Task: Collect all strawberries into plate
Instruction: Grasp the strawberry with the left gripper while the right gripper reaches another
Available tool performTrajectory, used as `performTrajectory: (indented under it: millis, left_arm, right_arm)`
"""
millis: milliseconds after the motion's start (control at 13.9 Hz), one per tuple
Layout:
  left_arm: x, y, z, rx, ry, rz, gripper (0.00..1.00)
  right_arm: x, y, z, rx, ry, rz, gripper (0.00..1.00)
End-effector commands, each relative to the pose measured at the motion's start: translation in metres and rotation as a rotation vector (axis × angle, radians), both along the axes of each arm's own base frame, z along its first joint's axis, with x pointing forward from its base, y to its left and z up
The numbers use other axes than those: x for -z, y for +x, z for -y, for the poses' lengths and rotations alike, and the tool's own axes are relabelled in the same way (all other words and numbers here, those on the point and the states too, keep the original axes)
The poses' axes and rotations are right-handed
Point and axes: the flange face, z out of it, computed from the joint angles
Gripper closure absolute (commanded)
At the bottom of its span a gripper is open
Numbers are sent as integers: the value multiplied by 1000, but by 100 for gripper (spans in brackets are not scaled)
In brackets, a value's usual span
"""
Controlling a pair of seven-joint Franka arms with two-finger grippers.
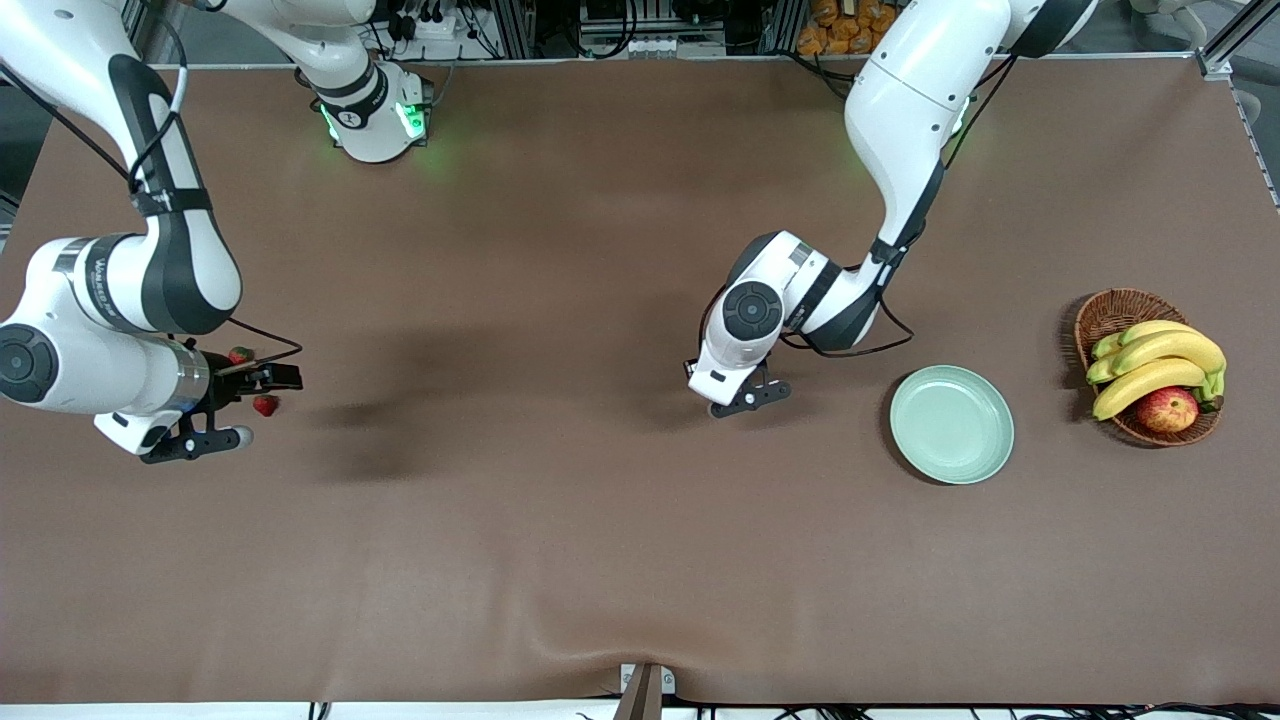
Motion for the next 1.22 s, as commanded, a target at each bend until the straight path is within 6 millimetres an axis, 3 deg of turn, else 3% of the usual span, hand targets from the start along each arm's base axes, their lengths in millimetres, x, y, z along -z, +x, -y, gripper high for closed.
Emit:
performTrajectory:
  millis: [0,144,287,503,646,862,1149]
  left_arm:
    - [-11,7,-10,-12,17,25,100]
    - [-38,25,-30,-43,15,41,100]
    - [-60,45,-60,-72,21,50,100]
    - [-81,79,-137,-37,47,26,100]
    - [-82,96,-189,5,64,3,100]
    - [-81,114,-264,103,49,-24,100]
    - [-49,123,-339,150,60,-61,98]
  right_arm:
    - [23,-12,25,49,-24,12,0]
    - [42,-16,38,39,-55,47,0]
    - [59,-19,66,62,-71,67,0]
    - [77,-16,90,78,-78,101,0]
    - [95,-16,106,76,-96,125,0]
    - [113,-19,106,82,-89,104,0]
    - [131,-20,106,82,-82,108,0]
